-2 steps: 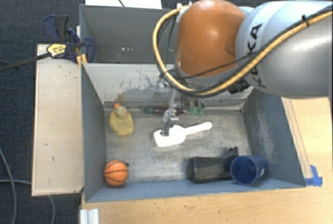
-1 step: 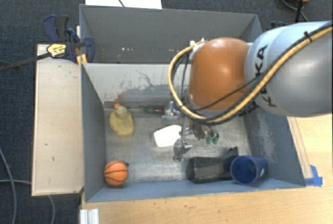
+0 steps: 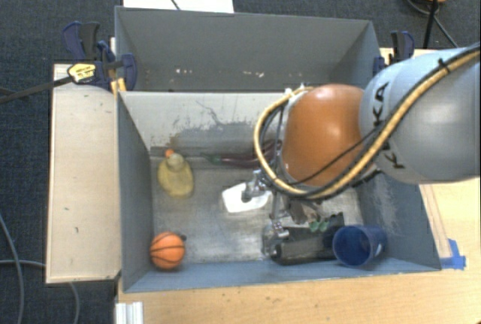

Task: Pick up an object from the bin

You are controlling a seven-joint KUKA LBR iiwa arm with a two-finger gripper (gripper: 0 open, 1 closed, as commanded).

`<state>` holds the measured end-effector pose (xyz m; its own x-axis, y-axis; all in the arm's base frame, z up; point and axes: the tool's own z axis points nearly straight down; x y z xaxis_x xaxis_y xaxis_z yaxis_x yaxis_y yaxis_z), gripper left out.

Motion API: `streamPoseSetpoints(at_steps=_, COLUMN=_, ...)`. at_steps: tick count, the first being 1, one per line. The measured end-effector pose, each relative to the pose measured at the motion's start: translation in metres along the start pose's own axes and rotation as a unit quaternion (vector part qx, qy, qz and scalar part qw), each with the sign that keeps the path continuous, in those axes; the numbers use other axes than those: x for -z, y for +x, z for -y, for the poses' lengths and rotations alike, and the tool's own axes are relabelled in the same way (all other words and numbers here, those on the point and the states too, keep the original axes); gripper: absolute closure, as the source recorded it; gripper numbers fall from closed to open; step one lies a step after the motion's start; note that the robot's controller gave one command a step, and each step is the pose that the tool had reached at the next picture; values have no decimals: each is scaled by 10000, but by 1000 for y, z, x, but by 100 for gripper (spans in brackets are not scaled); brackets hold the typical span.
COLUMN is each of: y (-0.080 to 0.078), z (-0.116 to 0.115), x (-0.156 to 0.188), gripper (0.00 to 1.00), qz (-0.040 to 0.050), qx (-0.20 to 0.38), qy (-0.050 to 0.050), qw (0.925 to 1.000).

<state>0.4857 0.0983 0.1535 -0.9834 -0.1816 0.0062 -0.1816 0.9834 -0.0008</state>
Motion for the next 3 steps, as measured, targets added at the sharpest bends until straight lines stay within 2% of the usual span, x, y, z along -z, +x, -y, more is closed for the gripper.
streamPoseSetpoints(at_steps=1, y=-3, z=-2, x=3, gripper=0, qz=39, qx=0, qy=-8, qw=10000)
streamPoseSetpoints(at_steps=2, y=-3, z=-1, x=3, gripper=0, qz=38, qx=-8, qy=-8, qw=10000)
streamPoseSetpoints(at_steps=3, y=-62, z=33, x=-80, gripper=100, qz=43, qx=-1246, qy=-24, qw=9922)
